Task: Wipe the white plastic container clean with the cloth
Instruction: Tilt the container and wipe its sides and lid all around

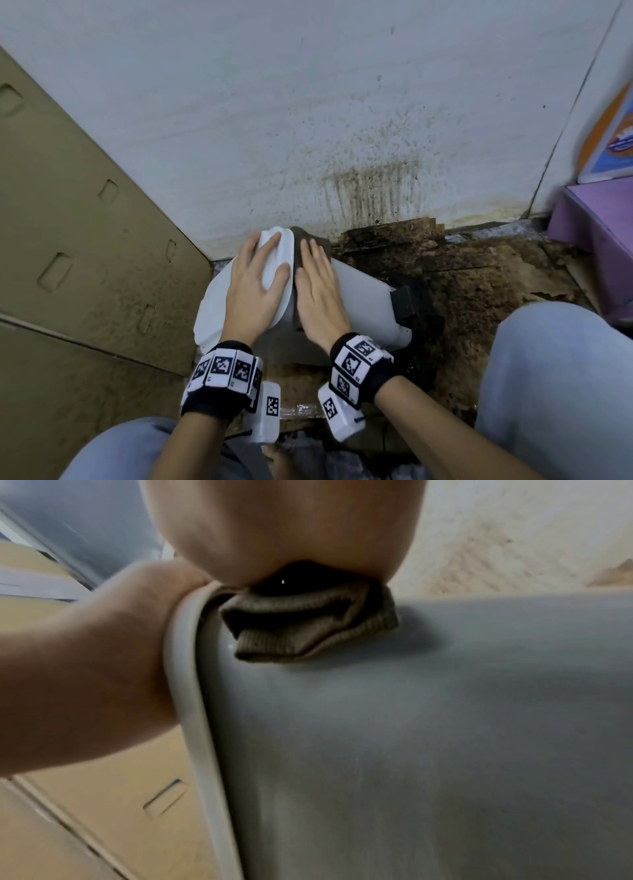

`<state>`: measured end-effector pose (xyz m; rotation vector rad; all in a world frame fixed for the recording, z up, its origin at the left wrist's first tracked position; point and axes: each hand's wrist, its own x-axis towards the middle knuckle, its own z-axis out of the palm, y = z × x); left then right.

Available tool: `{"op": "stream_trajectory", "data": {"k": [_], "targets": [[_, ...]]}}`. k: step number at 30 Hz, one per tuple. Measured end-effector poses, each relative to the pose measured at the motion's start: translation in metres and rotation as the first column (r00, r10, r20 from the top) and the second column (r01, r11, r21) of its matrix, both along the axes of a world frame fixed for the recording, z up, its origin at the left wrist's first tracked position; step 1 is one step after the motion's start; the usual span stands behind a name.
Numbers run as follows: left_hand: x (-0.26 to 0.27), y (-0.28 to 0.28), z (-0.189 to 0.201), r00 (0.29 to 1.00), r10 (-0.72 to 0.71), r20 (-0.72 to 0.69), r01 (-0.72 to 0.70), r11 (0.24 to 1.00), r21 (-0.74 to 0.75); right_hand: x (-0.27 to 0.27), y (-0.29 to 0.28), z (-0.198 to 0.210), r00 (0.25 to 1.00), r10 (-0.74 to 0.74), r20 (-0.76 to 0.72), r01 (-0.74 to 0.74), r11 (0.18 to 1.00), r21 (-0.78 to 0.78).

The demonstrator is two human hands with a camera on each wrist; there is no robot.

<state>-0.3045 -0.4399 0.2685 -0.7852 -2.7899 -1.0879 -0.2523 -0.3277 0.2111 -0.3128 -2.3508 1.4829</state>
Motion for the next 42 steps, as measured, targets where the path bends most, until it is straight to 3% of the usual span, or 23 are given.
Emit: {"op": "stream_trajectory", "data": {"k": [5, 13, 18, 23, 28, 31, 35, 42], "targets": [[0.002, -0.001, -0.001, 1.000, -0.013, -0.004, 0.013, 1.000, -0.001, 0.001, 0.018, -0.014, 0.999, 0.035, -0.018, -0.034, 0.997, 0.076], [0.002, -0.004, 0.001, 1.000, 0.003, 0.016, -0.003, 1.000, 0.025, 0.022, 0.062, -0.072, 0.954, -0.186, 0.234, 0.206, 0.977, -0.062], [0.005, 0.000, 0.003, 1.000, 0.019, 0.012, -0.019, 1.000, 0.007, 0.018, 0.069, -0.073, 0.932, -0.197, 0.304, 0.232, 0.969, -0.084], [0.003, 0.000, 0.003, 1.000, 0.029, 0.012, -0.029, 0.999, -0.018, 0.010, 0.049, -0.056, 0.936, -0.233, 0.263, 0.268, 0.958, -0.105], [0.003, 0.002, -0.001, 1.000, 0.020, -0.010, -0.021, 1.000, -0.022, 0.001, 0.007, -0.003, 0.993, -0.096, 0.068, 0.106, 0.981, -0.165], [0.001, 0.002, -0.002, 1.000, 0.015, -0.005, -0.015, 1.000, 0.001, 0.000, -0.008, 0.011, 0.999, -0.033, -0.011, 0.031, 0.993, -0.117], [-0.001, -0.001, -0.003, 1.000, 0.007, -0.008, -0.006, 1.000, 0.029, 0.008, 0.004, -0.013, 0.994, -0.057, -0.090, 0.062, 0.997, 0.051], [-0.006, -0.008, -0.001, 0.999, 0.022, 0.036, -0.023, 0.998, 0.054, 0.047, 0.028, -0.092, 0.952, -0.304, 0.020, 0.304, 0.952, 0.025]]}}
